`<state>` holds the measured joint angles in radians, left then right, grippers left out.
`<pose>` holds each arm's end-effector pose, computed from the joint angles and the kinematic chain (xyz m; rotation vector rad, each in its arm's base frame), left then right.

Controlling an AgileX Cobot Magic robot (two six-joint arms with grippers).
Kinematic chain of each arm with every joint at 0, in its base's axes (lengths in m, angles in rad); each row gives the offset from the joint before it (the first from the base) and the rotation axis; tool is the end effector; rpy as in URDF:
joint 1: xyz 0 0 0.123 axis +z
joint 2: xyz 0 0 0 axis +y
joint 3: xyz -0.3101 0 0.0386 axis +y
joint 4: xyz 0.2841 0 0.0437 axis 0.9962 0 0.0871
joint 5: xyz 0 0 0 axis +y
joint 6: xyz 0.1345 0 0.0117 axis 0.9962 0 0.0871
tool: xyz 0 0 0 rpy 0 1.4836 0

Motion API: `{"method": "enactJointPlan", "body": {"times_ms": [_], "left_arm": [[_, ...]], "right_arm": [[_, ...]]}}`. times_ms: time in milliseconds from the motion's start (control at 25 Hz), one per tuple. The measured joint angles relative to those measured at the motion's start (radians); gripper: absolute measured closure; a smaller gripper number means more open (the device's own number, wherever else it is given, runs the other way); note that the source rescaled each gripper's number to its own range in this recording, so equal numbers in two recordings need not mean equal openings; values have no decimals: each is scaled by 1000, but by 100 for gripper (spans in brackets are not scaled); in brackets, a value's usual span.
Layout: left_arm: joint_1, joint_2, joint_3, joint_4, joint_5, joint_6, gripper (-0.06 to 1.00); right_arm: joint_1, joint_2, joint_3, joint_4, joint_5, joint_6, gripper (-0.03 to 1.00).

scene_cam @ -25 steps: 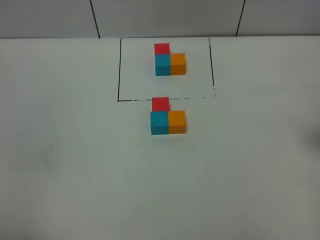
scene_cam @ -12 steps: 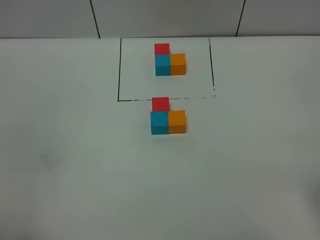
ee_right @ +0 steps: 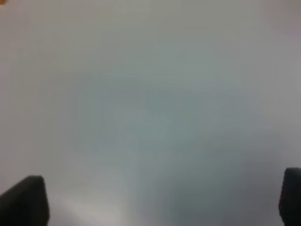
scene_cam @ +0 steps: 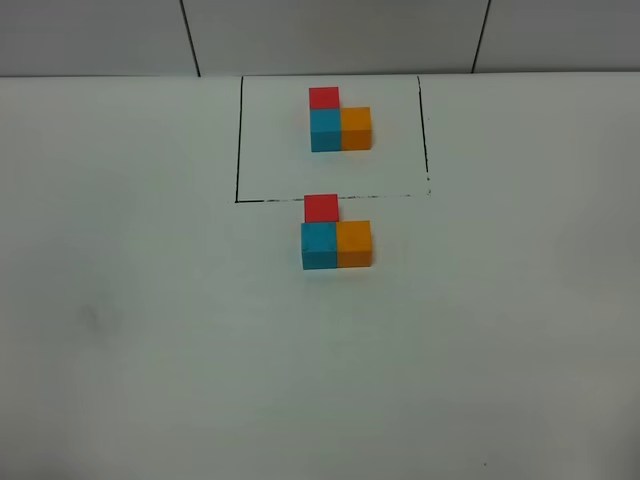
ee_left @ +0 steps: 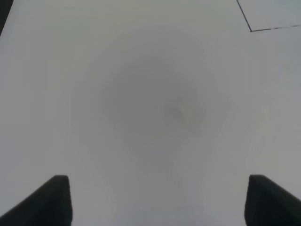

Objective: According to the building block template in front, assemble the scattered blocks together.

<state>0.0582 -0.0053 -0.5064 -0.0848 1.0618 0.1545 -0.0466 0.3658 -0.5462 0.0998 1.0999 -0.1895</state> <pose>0.0371 -0.0078 0.2772 0.1023 2.0284 0.0327 0.0870 0.0079 0.2646 -0.1581 2.3916 0.0176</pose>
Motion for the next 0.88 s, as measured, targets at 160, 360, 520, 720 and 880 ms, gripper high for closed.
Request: {"method": "enactJointPlan", "body": {"times_ms": [160,360,520,720,880], "left_arm": [[0,0,0,0,0,0,23],[0,0,0,0,0,0,23],[0,0,0,0,0,0,23],[0,0,0,0,0,0,23],[0,0,0,0,0,0,23]], "right_arm": [[0,-89,36,5,-18,0,-3],[17,-174,40,7,-26,0,-3],[22,-230,41,7,-27,0,-3],[24,-303,41,7,-26,0,-3],[40,-356,41,7,-26,0,-3]]}}
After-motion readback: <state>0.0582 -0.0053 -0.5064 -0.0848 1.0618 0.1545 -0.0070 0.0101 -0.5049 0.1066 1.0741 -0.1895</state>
